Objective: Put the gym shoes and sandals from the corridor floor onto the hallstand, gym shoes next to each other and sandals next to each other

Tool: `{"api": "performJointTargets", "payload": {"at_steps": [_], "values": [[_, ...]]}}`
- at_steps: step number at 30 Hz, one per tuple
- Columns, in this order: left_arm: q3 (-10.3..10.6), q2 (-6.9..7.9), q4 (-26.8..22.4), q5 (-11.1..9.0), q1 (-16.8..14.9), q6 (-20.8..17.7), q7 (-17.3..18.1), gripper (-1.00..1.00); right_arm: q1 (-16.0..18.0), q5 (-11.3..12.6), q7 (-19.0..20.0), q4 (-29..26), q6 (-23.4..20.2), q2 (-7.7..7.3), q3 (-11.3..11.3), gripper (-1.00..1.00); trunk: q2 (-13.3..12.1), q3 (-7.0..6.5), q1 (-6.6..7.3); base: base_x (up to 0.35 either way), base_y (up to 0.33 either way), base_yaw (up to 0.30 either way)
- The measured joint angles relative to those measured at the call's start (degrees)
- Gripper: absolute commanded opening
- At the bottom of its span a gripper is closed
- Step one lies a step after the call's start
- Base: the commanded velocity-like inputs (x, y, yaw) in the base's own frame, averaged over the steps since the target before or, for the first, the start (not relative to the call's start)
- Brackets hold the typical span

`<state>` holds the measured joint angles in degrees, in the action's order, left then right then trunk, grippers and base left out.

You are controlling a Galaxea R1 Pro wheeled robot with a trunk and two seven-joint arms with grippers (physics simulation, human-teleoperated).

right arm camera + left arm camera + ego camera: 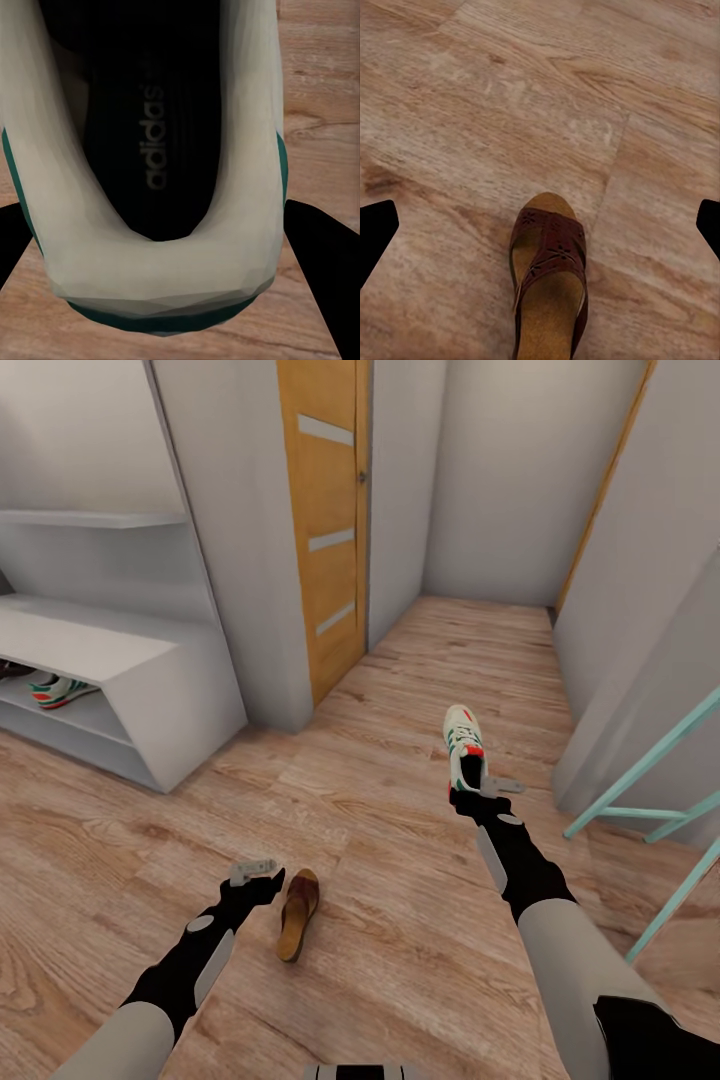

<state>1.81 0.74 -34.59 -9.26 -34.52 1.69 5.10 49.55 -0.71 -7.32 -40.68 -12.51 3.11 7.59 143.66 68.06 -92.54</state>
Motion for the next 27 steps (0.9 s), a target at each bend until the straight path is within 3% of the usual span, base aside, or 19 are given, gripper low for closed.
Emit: {"api": "performJointTargets", "payload": {"at_steps": [2,16,27], "values": [[0.01,0.00,0.00,0.00,0.00,0.00,0.00,1.00,0.00,0.00,0.00,0.00,0.00,0.00,0.00,-1.00,0.00,0.13,0.00,0.000,0.000,0.000],[0.02,0.00,0.27,0.01,-0.01,0.21,0.00,1.00,-0.01,0.03,0.00,0.01,0.00,0.00,0.01,-1.00,0.18,4.50,-0.36,0.000,0.000,0.000],[0.02,0.01,5.48,0.02,0.00,8.49,-0.11,1.00,0.00,0.03,0.00,0.01,0.00,0.00,0.01,-1.00,0.33,7.98,-0.65,0.000,0.000,0.000]]}}
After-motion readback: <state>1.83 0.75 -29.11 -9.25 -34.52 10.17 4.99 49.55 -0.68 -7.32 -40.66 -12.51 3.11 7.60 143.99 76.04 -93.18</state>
